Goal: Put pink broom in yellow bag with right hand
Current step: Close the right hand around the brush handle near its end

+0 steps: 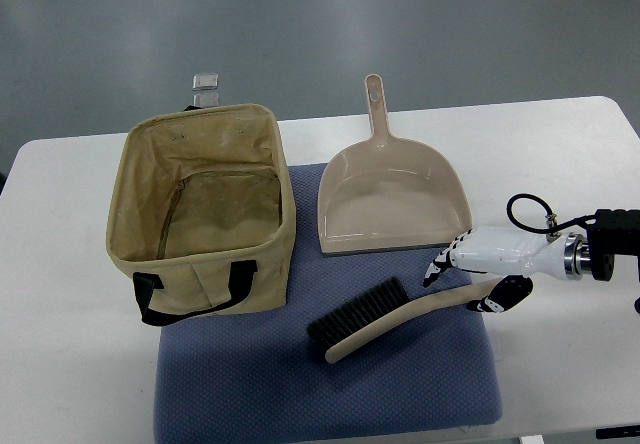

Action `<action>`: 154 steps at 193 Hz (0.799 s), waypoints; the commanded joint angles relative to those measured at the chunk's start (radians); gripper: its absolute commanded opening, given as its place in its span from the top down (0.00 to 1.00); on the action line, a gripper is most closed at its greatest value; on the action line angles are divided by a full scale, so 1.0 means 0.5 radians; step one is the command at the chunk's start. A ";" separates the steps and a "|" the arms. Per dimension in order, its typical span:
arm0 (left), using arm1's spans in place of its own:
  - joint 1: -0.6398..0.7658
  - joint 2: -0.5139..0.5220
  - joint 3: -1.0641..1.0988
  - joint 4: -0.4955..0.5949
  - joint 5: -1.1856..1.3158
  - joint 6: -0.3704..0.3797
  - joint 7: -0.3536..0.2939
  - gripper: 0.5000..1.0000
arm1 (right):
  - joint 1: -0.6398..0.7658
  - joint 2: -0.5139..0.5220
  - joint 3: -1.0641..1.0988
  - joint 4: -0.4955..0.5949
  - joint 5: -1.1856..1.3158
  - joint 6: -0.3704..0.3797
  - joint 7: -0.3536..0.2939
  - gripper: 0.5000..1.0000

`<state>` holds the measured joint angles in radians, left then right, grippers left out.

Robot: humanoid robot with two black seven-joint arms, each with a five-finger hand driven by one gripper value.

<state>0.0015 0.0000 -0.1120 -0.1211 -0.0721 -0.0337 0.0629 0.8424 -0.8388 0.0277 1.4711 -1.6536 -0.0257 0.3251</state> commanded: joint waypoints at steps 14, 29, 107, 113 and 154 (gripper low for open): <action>0.000 0.000 0.000 0.000 0.000 0.000 0.000 0.00 | 0.000 0.024 -0.003 0.000 -0.009 -0.001 -0.009 0.53; 0.000 0.000 0.000 0.000 0.000 0.000 0.000 0.00 | -0.003 0.039 -0.003 0.000 -0.028 -0.001 -0.012 0.54; 0.000 0.000 0.000 0.000 0.000 0.000 0.000 0.00 | -0.007 0.055 -0.034 -0.009 -0.092 -0.034 -0.083 0.92; 0.000 0.000 0.000 0.000 0.000 0.000 0.000 0.00 | -0.007 0.055 -0.034 -0.015 -0.095 -0.037 -0.083 1.00; 0.000 0.000 0.000 0.000 0.000 0.000 0.000 0.00 | 0.012 0.049 -0.028 -0.037 -0.092 -0.111 -0.083 1.00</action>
<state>0.0015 0.0000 -0.1120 -0.1211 -0.0722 -0.0337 0.0629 0.8391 -0.8118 0.0107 1.4563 -1.7035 -0.0550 0.2839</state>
